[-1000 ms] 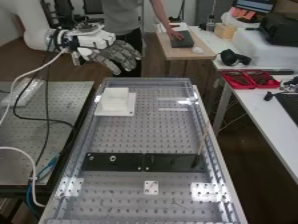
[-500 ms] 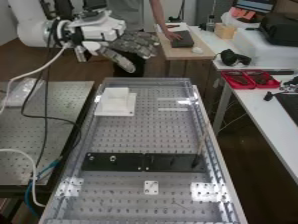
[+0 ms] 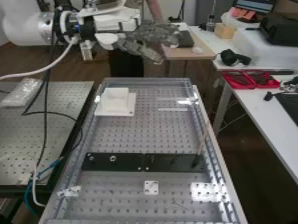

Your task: Grab the bearing and place it in the white container

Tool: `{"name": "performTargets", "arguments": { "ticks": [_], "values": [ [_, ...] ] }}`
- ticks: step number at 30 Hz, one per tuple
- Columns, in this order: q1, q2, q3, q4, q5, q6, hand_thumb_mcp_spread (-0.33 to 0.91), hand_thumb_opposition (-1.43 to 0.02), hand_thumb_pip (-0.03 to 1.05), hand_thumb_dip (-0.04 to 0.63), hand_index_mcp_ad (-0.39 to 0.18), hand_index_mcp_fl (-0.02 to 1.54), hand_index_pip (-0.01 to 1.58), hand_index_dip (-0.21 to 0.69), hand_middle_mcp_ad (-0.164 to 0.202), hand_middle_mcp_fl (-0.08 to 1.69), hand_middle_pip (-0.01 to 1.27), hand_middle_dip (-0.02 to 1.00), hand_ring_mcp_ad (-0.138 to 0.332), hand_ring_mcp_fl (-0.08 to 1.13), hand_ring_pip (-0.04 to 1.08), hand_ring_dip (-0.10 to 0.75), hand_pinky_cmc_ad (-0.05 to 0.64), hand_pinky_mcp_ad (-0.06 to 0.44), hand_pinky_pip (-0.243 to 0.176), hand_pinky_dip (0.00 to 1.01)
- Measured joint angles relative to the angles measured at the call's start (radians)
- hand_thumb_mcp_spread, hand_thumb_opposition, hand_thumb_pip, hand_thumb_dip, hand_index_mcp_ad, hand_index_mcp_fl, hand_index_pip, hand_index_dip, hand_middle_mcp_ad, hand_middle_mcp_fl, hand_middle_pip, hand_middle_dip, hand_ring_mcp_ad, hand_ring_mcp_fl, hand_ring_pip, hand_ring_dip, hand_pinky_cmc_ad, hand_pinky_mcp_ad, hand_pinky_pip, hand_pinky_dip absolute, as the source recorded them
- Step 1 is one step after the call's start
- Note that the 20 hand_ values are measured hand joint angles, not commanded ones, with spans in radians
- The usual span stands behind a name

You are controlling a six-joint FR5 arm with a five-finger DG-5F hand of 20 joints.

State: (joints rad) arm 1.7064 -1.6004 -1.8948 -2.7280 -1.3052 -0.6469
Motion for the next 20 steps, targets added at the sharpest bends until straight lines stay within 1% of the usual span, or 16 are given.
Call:
{"name": "performTargets", "arguments": {
  "ticks": [1, 5, 7, 11, 17, 18, 20],
  "values": [
    [-0.017, -0.007, 0.013, -0.012, -0.033, -0.004, 0.19, -0.7, 0.47, 0.063, -0.108, 0.17, 0.1, 0.169, 0.061, 0.15, 0.14, 0.38, 0.176, 0.01, 0.12, 0.183, 0.449, 0.379, -0.075, 0.36],
    [-0.055, -0.024, 0.042, -0.048, -0.099, -0.009, 0.19, -0.7, 0.48, 0.063, -0.108, 0.17, 0.1, 0.164, 0.061, 0.15, 0.14, 0.36, 0.176, 0.01, 0.12, 0.182, 0.449, 0.379, -0.075, 0.36],
    [-0.082, -0.034, 0.052, -0.061, -0.146, -0.017, 0.19, -0.7, 0.48, 0.063, -0.108, 0.17, 0.1, 0.164, 0.061, 0.15, 0.14, 0.36, 0.176, 0.01, 0.12, 0.18, 0.449, 0.377, -0.075, 0.35],
    [-0.121, -0.038, 0.058, -0.056, -0.207, -0.035, 0.19, -0.7, 0.48, 0.063, -0.108, 0.15, 0.1, 0.164, 0.061, 0.15, 0.14, 0.36, 0.176, 0.01, 0.12, 0.183, 0.449, 0.379, -0.075, 0.35],
    [-0.163, -0.037, 0.061, -0.052, -0.28, -0.039, 0.19, -0.7, 0.48, 0.065, -0.108, 0.13, 0.1, 0.164, 0.061, 0.15, 0.14, 0.36, 0.176, 0.01, 0.12, 0.18, 0.449, 0.379, -0.077, 0.35],
    [-0.167, -0.037, 0.062, -0.053, -0.287, -0.039, 0.19, -0.7, 0.48, 0.065, -0.115, 0.13, 0.1, 0.164, 0.061, 0.15, 0.14, 0.36, 0.176, 0.01, 0.12, 0.18, 0.449, 0.379, -0.077, 0.35],
    [-0.181, -0.037, 0.063, -0.055, -0.312, -0.038, 0.19, -0.7, 0.48, 0.063, -0.108, 0.13, 0.1, 0.164, 0.061, 0.15, 0.14, 0.36, 0.176, 0.01, 0.12, 0.18, 0.449, 0.379, -0.077, 0.35]
  ]
}}
